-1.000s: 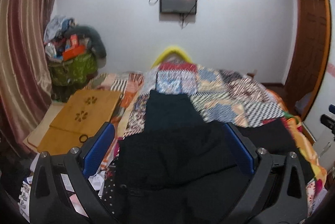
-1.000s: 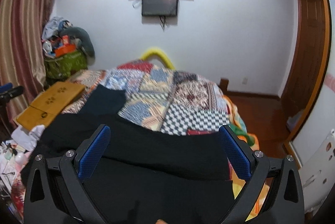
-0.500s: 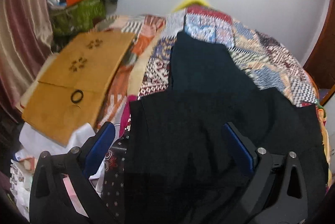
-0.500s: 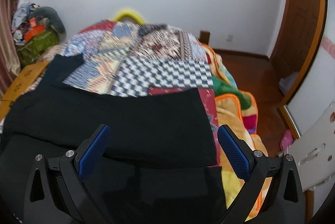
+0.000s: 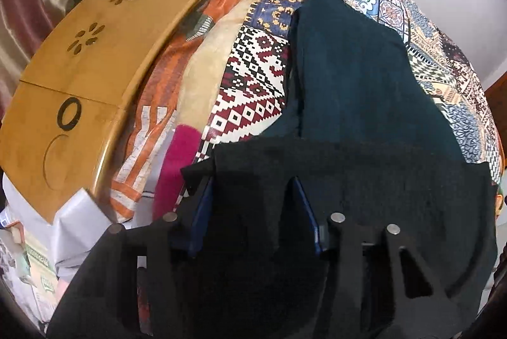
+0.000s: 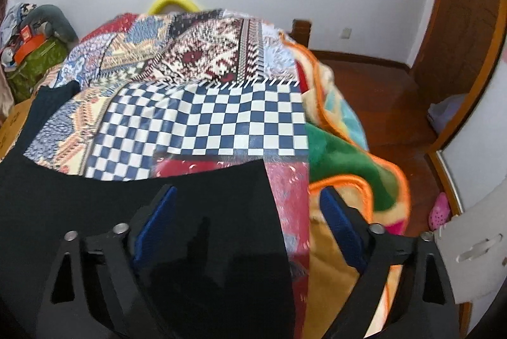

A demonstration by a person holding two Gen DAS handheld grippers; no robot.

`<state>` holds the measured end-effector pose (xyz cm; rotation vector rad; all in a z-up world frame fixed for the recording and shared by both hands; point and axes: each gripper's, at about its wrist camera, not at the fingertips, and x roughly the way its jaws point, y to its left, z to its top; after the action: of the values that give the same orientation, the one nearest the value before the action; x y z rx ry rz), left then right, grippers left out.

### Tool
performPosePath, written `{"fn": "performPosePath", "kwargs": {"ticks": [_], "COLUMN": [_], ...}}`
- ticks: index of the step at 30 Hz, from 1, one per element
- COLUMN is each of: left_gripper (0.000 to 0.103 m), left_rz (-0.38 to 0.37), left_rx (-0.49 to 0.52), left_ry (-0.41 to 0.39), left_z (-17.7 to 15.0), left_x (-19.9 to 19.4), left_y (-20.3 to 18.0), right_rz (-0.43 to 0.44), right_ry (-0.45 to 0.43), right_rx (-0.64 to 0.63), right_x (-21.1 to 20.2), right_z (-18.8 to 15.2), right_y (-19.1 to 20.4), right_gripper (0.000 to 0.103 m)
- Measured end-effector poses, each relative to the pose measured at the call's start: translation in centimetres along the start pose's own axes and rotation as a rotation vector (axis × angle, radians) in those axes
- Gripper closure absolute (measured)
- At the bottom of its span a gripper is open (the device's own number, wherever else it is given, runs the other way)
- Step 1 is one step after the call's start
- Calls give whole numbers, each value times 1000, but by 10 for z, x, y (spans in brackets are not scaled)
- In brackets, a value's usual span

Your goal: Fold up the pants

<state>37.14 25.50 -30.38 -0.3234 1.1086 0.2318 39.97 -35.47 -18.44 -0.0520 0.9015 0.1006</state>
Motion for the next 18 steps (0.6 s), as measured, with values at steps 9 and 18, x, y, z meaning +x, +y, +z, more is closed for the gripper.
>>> {"fn": "performPosePath", "kwargs": {"ticks": [9, 18], "left_gripper": [88, 92], "left_rz": [129, 216], "left_rx": [94, 107], "left_ry": [-78, -217], "left_z": [-1, 9], "left_x": [-17, -60], "left_y": [-14, -22], "right_rz": [-64, -122], "right_ry": [75, -28], "right_rx": [-132, -91], "right_x": [52, 30], "right_z": [-10, 4], "right_y": [17, 13], "right_gripper": [81, 93]}}
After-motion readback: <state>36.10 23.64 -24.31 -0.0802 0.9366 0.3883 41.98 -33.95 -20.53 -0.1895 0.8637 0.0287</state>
